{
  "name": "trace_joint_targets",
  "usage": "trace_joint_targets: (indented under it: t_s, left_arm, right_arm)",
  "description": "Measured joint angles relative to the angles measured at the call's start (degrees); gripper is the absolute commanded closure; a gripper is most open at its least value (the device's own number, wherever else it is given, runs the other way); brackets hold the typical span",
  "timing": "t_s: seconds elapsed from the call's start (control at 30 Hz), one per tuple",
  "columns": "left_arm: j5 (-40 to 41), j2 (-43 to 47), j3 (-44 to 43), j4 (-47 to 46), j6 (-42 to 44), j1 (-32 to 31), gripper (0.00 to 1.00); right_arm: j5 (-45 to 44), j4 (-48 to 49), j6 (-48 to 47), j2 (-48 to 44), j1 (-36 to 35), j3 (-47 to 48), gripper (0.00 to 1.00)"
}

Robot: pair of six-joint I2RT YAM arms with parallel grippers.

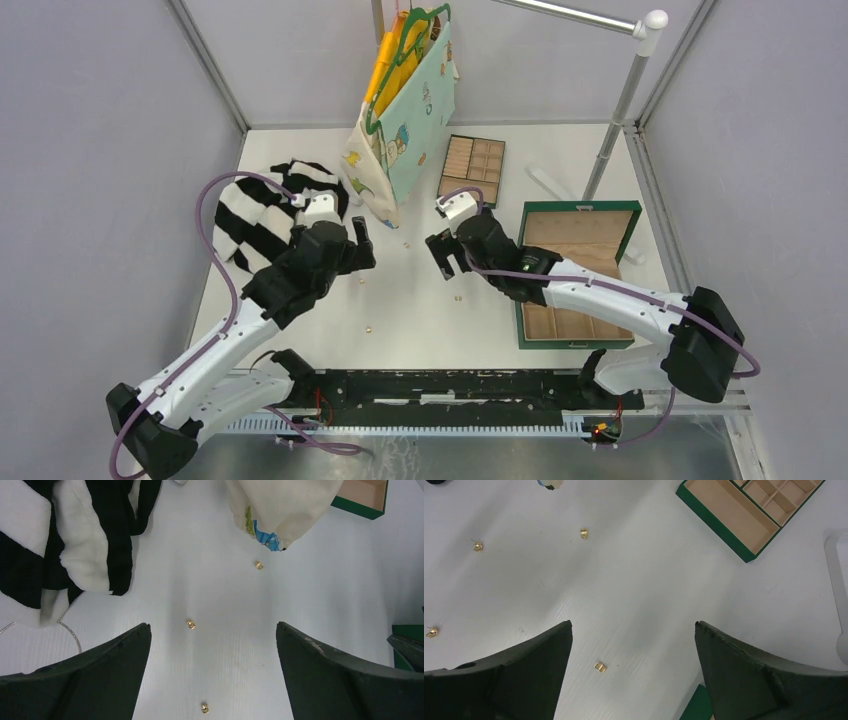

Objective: Organize the mixed jewelry

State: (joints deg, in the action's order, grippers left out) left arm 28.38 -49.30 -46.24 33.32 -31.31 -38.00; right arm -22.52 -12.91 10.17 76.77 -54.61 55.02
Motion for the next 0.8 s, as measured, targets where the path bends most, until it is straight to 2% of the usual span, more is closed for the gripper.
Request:
trace_joint_targets:
  t_s: [0.17, 0.57, 0.8]
  left_arm:
    - [0.87, 0.74, 0.00, 0.07, 0.15, -0.02, 0.00]
    - [1.79, 1.29, -0.11, 1.49, -0.66, -0.02, 0.00]
    - [0.39, -2.99, -0.04, 3.21, -4.94, -1.46, 0.00]
  right_arm:
    - [-0.66, 2.14, -0.48, -0.85, -0.31, -1.16, 0.02]
    - [-3.87, -0.63, 0.48, 0.83, -1.53, 0.20, 0.02]
    - [-4.81, 1.73, 1.18, -3.67, -5.11, -5.77, 0.02]
